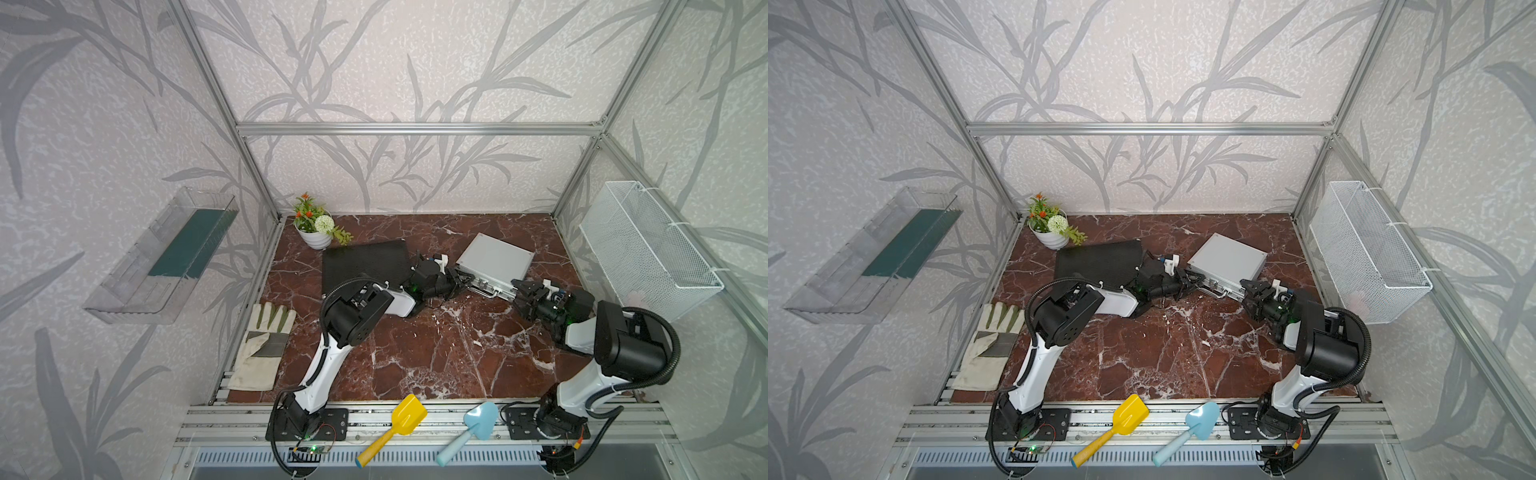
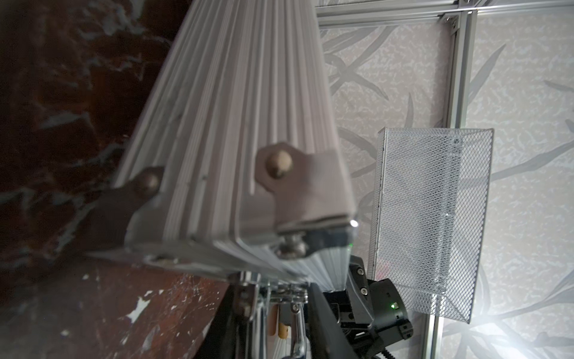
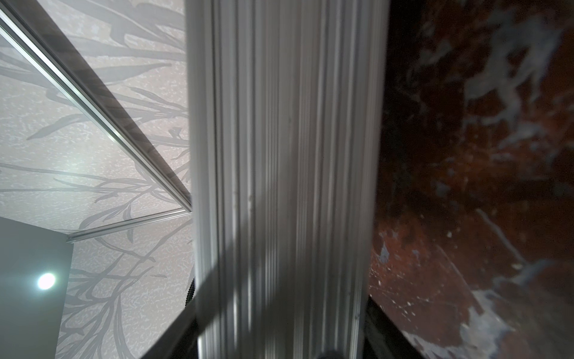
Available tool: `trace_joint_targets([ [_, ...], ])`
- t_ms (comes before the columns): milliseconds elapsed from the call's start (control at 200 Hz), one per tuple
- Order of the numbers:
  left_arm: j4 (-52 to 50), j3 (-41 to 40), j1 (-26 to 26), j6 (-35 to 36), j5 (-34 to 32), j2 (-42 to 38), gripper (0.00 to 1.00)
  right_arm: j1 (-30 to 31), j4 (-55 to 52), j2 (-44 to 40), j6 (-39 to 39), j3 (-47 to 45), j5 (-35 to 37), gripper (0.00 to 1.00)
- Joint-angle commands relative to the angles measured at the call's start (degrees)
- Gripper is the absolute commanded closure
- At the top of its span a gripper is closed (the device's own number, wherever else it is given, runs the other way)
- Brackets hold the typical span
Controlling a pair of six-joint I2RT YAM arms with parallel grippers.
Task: Open the poker set cases
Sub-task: Open the fastener on the poker set case.
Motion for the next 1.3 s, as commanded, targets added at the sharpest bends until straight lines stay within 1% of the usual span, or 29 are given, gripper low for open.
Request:
trace_joint_targets([
  [0,7.5,1.03,0.14,-2.1,-0.41,-0.44,0.8,0.05,1.98,-1.9,-3.68,1.55,-3.26,0.64],
  [300,8.77,-1.33,0.05,-4.2,-0.55,-2.44,0.93,-0.56,2.54,-0.42,-3.41,2.03,-3.07,0.64],
  [470,7.61,-0.55,-0.03,-3.86,-0.19,-2.56,0.96,-0.6,5.0,1.34,-2.11,2.52,-3.33,0.64],
  [540,8.68,-0.17,-0.12,-5.13,-0.26,-1.78,1.0,-0.57,6.35,1.66,-1.17,2.6,-3.51,0.64],
  [575,9.79,0.09,-0.12,-6.11,-0.41,-1.31,1.0,-0.65,7.19,1.66,-0.73,2.6,-3.59,0.63],
  [655,12.08,1.09,-0.17,-8.54,-0.63,-0.36,1.0,-0.64,9.29,3.57,0.67,2.56,-3.77,0.58],
  [780,12.8,3.92,-0.39,-10.89,-0.81,0.15,1.0,-0.8,13.44,4.2,3.35,1.87,-3.95,0.4],
  [850,12.95,5.63,-0.48,-11.68,-0.72,-0.11,1.0,-1.08,15.53,4.38,4.49,1.25,-4.12,0.34],
  [895,12.6,6.5,-0.44,-11.96,-0.81,-0.54,1.0,-1.66,16.71,4.59,5.2,0.81,-4.42,0.31],
  [970,11.45,7.62,-0.33,-11.9,-0.81,-1.2,1.0,-2.94,19.37,4.99,6.57,-0.04,-5.23,0.21],
  [1050,9.48,8.5,-0.26,-11.97,-1.05,-1.98,1.0,-4.98,23.55,5.93,8.64,-1.27,-6.23,0.13],
  [1130,7.4,9.05,-0.06,-11.56,-1.62,-2.61,1.0,-6.51,24.74,6.58,8.74,-2.28,-7.53,0.11],
  [1295,2.35,11.0,0.13,-8.68,-2.3,-3.54,1.0,-6.54,24.78,5.56,7.63,-4.76,-7.47,0.1],
])
